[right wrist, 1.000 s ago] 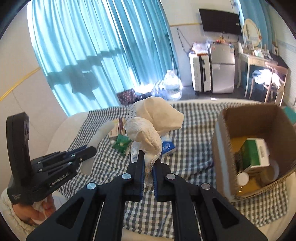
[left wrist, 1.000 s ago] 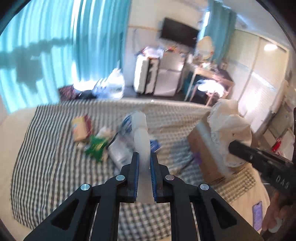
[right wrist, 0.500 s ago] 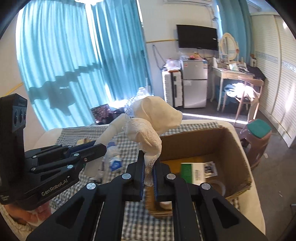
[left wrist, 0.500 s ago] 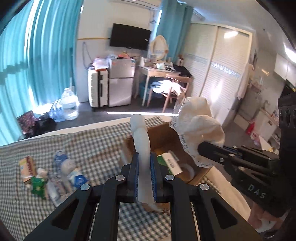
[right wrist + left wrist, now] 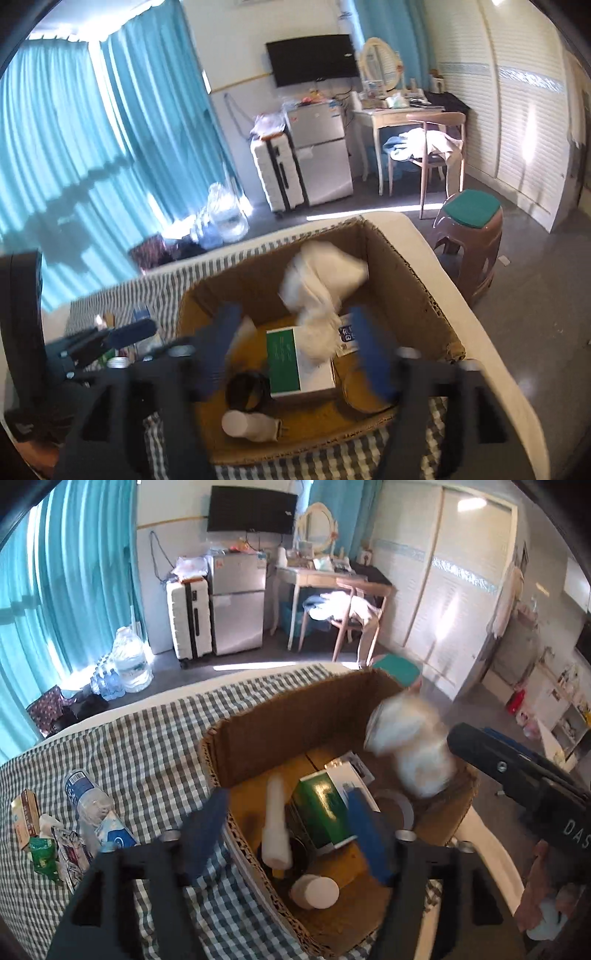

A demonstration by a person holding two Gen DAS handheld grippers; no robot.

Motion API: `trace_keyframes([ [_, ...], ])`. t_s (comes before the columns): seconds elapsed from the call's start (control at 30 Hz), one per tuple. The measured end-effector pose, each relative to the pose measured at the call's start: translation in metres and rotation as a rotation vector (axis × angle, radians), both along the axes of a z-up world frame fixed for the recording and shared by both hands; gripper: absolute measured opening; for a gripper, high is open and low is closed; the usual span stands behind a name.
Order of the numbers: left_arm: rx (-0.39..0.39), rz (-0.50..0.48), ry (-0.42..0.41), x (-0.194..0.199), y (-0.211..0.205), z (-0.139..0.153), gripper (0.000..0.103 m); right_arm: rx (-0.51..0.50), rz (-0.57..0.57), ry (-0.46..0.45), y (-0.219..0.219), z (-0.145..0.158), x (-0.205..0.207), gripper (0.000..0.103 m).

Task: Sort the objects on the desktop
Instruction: 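Carry the foam stick with left tool while right carries cloth, release both into box, then move both tools back toward the pile of items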

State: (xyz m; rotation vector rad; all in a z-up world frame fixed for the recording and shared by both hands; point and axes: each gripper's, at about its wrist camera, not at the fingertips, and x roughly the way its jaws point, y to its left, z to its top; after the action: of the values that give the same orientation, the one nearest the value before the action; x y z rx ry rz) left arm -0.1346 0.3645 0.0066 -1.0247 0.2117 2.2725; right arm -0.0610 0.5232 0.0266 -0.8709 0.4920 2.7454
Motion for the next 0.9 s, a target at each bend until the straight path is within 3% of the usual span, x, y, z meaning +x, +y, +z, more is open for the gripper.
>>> trace_keyframes([
  [0.07,0.025,0.032,0.034,0.000,-0.008,0.005,0.096,-0.016,-0.005,-0.003,0.004,-0.001,-0.001,0.073],
  [0.27,0.056,0.082,0.005,-0.003,-0.043,0.025,0.097,-0.063,-0.013,-0.023,-0.003,-0.001,0.004,0.073],
  [0.37,0.068,0.124,0.040,0.001,-0.075,0.044,0.097,-0.049,0.009,-0.014,-0.018,0.008,0.011,0.073],
  [0.53,0.073,0.236,0.136,0.011,-0.141,0.086,0.103,-0.018,0.067,0.031,-0.054,0.044,0.019,0.073],
  [0.7,0.079,0.341,0.205,0.016,-0.209,0.120,0.103,0.010,0.168,0.140,-0.101,0.097,0.030,0.073],
  [0.9,0.049,0.460,0.202,0.020,-0.288,0.114,0.103,0.040,0.264,0.183,-0.160,0.115,0.030,0.073],
])
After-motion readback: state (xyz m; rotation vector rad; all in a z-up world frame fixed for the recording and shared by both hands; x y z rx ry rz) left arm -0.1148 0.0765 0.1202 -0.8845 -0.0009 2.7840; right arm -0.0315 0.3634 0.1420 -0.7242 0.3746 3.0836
